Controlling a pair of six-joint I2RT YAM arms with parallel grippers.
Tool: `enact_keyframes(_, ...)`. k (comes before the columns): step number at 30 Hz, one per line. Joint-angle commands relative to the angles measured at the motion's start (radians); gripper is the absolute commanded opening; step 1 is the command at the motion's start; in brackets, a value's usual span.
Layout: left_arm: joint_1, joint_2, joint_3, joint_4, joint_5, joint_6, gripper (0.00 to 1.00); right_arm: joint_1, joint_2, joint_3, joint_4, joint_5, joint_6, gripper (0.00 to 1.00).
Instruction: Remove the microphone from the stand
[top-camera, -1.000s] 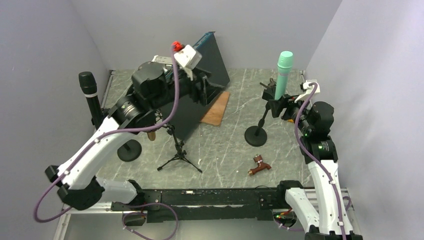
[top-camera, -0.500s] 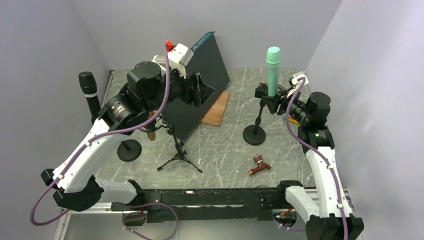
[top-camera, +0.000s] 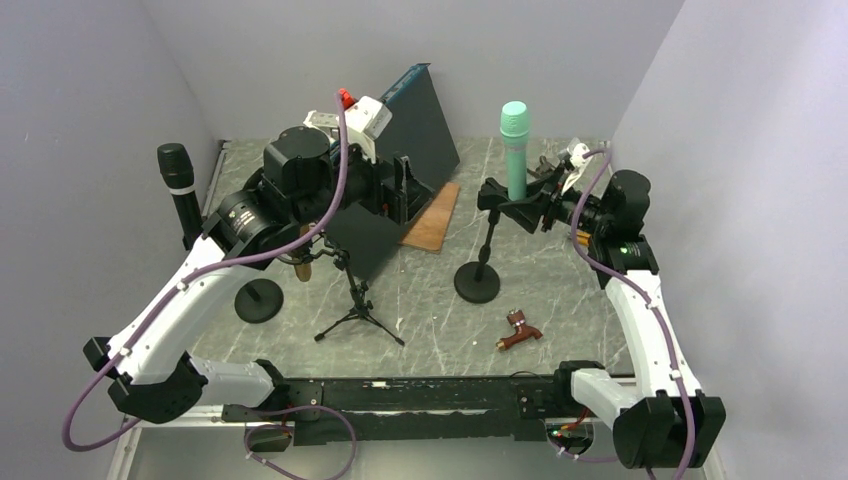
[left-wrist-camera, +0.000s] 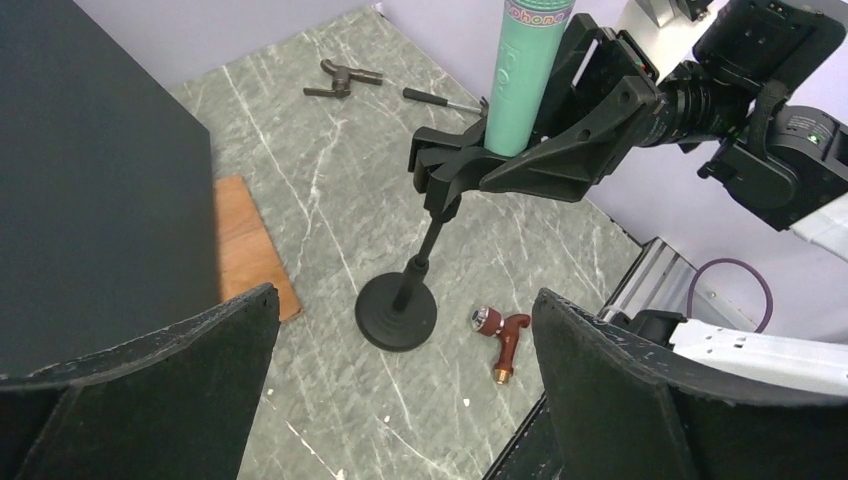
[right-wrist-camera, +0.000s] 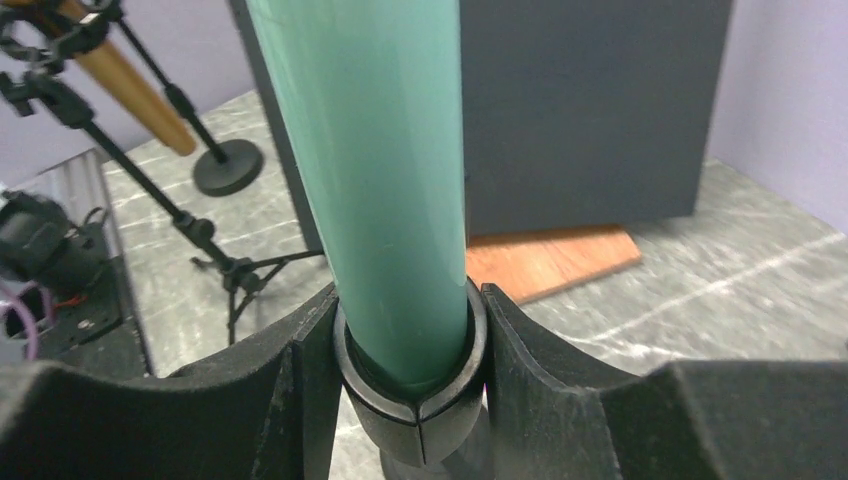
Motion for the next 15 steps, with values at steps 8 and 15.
enact_keyframes(8, 0.006, -0.079, -0.119, 0.182, 0.146, 0.203, 0.99, 0.145, 0.062, 0.046, 0.293, -0.31, 0.045, 0.0)
enact_keyframes(15, 0.058, -0.192, -0.348, 0.372, 0.426, 0.418, 0.99, 0.149, 0.079, 0.051, 0.168, -0.357, -0.125, 0.0)
